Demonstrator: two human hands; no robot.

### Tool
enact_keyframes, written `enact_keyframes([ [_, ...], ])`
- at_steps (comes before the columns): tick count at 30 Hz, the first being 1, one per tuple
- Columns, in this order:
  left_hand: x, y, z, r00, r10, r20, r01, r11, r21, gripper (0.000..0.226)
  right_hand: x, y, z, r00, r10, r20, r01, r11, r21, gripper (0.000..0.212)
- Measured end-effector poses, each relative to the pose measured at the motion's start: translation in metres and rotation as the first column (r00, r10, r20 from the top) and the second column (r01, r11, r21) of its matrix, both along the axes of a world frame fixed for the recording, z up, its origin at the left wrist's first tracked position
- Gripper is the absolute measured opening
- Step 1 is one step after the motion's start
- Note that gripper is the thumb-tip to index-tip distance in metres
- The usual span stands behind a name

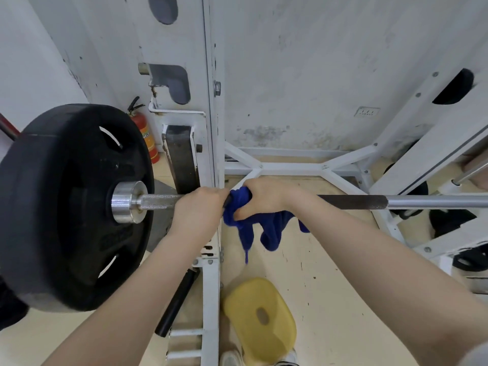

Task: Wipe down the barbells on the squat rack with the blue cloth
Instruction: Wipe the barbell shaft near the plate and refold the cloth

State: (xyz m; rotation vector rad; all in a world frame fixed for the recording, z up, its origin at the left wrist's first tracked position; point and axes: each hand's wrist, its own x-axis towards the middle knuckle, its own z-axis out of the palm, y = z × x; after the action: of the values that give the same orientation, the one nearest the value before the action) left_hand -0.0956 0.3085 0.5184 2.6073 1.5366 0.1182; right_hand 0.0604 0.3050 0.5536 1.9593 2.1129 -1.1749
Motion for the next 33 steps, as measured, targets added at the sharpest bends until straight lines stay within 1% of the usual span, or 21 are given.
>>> enact_keyframes([
  [2,0.002,0.003,-0.002,1.000,-0.008,-0.019,0.008,1.000,0.006,0.013,0.000,0.002,-0.002,0.995,0.079,0.055,-0.080,0.997,0.011,0.029],
  [4,0.002,0.003,-0.002,0.999,-0.012,-0.046,0.012,1.000,0.012,0.006,-0.008,-0.007,-0.013,0.972,0.061,0.226,-0.106,0.976,0.192,0.033],
  [5,0.001,0.001,-0.002,0.999,-0.013,-0.051,0.014,1.000,0.017,0.003,-0.013,-0.014,-0.025,0.935,0.006,0.356,-0.137,0.929,0.344,0.035],
  [7,0.000,-0.001,-0.005,0.998,-0.016,-0.059,0.020,0.998,0.053,0.009,-0.021,-0.028,-0.050,0.820,-0.152,0.551,-0.272,0.745,0.610,0.042],
  [8,0.000,0.000,-0.006,0.998,-0.013,-0.060,0.017,0.997,0.072,0.011,-0.023,-0.030,-0.053,0.796,-0.219,0.564,-0.305,0.661,0.686,0.044],
  [9,-0.001,0.001,-0.007,0.998,-0.006,-0.061,0.011,0.997,0.074,0.011,-0.022,-0.028,-0.052,0.801,-0.231,0.553,-0.295,0.651,0.699,0.041],
  [10,-0.001,0.001,-0.007,0.998,0.004,-0.056,0.000,0.998,0.067,0.010,-0.019,-0.023,-0.044,0.842,-0.149,0.518,-0.254,0.738,0.626,0.035],
  [12,-0.001,0.002,-0.008,1.000,-0.001,-0.017,0.001,0.999,0.040,0.008,-0.010,-0.009,-0.027,0.956,0.053,0.287,-0.141,0.945,0.295,0.023],
  [14,-0.002,0.001,-0.008,1.000,-0.009,0.028,0.009,1.000,0.011,0.004,0.001,0.012,-0.018,0.997,0.071,0.040,-0.070,0.997,-0.017,0.023],
  [15,-0.001,0.002,-0.008,0.999,-0.005,0.034,0.006,1.000,-0.008,0.004,0.004,0.019,-0.013,0.999,0.050,-0.019,-0.052,0.991,-0.127,0.027],
  [17,0.000,0.004,-0.008,1.000,0.001,0.014,0.000,0.999,-0.048,0.004,0.004,0.023,-0.012,0.997,0.056,-0.045,-0.063,0.980,-0.187,0.028],
  [18,0.001,0.005,-0.009,1.000,-0.001,-0.006,0.000,0.998,-0.060,0.004,0.002,0.020,-0.012,0.996,0.085,-0.009,-0.085,0.986,-0.142,0.026],
  [20,0.002,0.007,-0.010,0.999,-0.003,-0.035,0.000,0.998,-0.064,0.004,-0.005,0.001,-0.019,0.973,0.089,0.211,-0.123,0.980,0.155,0.030],
  [21,0.002,0.008,-0.012,1.000,-0.004,-0.026,0.002,0.999,-0.053,0.005,-0.008,-0.010,-0.031,0.928,0.014,0.372,-0.172,0.903,0.393,0.035],
  [22,0.002,0.008,-0.014,1.000,-0.006,-0.008,0.006,0.999,-0.040,0.007,-0.011,-0.020,-0.046,0.864,-0.103,0.493,-0.245,0.768,0.591,0.041],
  [24,0.001,0.007,-0.017,1.000,-0.009,0.008,0.010,0.999,-0.033,0.008,-0.017,-0.032,-0.062,0.788,-0.258,0.560,-0.331,0.590,0.737,0.047],
  [26,-0.001,0.004,-0.017,0.999,-0.014,0.040,0.015,0.999,-0.033,0.006,-0.013,-0.029,-0.051,0.852,-0.148,0.503,-0.264,0.707,0.656,0.038],
  [28,-0.002,0.003,-0.016,0.997,-0.016,0.074,0.018,1.000,-0.018,0.006,-0.002,-0.015,-0.033,0.949,0.045,0.312,-0.174,0.899,0.402,0.036],
  [29,-0.001,0.003,-0.015,0.997,-0.019,0.077,0.020,1.000,-0.016,0.006,0.004,-0.007,-0.026,0.978,0.089,0.191,-0.138,0.955,0.264,0.036],
  [31,0.000,0.002,-0.011,0.998,-0.018,0.067,0.020,0.999,-0.027,0.004,0.014,0.009,-0.022,0.997,0.079,-0.018,-0.079,0.997,0.020,0.034],
  [33,0.001,0.002,-0.008,0.998,-0.004,0.057,0.006,0.999,-0.036,0.004,0.017,0.019,-0.019,0.994,0.060,-0.095,-0.072,0.990,-0.125,0.034],
])
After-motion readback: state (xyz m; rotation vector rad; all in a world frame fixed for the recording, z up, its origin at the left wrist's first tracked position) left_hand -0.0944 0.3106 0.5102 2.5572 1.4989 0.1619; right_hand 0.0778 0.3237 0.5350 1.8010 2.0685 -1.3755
